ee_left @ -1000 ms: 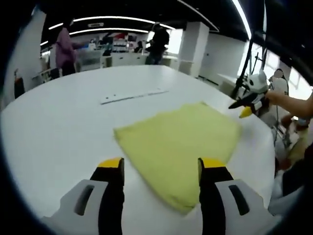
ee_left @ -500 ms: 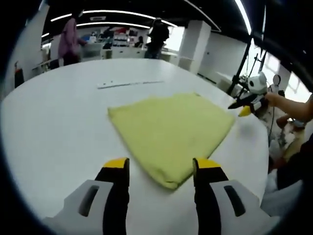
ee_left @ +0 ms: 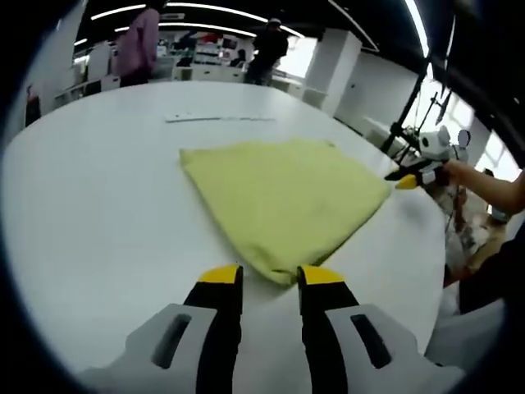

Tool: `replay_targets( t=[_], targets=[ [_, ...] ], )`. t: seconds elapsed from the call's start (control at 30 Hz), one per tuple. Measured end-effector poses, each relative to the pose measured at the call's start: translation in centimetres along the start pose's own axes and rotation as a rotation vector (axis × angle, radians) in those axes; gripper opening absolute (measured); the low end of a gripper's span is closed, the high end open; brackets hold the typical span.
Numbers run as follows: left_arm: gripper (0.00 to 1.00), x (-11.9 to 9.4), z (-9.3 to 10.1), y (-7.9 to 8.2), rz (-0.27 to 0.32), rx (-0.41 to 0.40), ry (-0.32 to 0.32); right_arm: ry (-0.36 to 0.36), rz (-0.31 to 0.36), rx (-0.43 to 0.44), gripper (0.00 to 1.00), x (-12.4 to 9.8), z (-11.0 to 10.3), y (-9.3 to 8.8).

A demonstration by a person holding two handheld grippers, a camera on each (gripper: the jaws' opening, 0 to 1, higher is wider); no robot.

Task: Fold the garment on the visible template until the final outline fits inside the template.

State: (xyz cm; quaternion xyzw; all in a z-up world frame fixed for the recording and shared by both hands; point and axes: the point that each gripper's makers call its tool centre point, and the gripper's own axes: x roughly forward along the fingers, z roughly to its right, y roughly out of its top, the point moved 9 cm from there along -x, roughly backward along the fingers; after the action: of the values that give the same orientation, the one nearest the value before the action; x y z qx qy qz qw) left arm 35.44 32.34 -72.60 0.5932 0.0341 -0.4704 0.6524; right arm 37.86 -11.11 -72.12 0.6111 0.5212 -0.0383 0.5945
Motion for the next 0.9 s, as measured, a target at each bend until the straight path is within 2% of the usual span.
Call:
replay_targets(
  t=[0.13, 0.33, 0.43, 0.5, 0.6, 0.8, 0.9],
  targets=[
    [0.14, -0.1, 0.0, -0.2, 0.021, -0.051, -0.022, -0.001, 0.007, 0.008, 0.3, 0.0, 0.1, -0.2],
    [0.11, 0.2, 0.0, -0.6, 0.02, -0.089, -0.033, -0.004, 0.007, 0.013, 0.25, 0.2, 0.0, -0.5],
    [0.09, 0.3, 0.0, -0.8, 0.019, -0.103, -0.045, 0.006, 0.006, 0.02, 0.19, 0.3, -0.1, -0.6],
    [0.07, 0.3, 0.1, -0.8, 0.02, -0.105, -0.047, 0.013, 0.008, 0.023, 0.13, 0.4, -0.1, -0.6],
    [0.01, 0.4, 0.2, -1.1, 0.007, -0.102, -0.059, 0.007, 0.007, 0.025, 0.11, 0.5, 0.0, -0.7],
    [0.0, 0.2, 0.1, -1.1, 0.017, -0.092, -0.053, -0.004, -0.003, 0.026, 0.0, 0.4, 0.3, -0.8],
    [0.0, 0.1, 0.1, -1.1, 0.015, -0.083, -0.047, -0.006, -0.01, 0.028, 0.0, 0.3, 0.4, -1.0]
  ],
)
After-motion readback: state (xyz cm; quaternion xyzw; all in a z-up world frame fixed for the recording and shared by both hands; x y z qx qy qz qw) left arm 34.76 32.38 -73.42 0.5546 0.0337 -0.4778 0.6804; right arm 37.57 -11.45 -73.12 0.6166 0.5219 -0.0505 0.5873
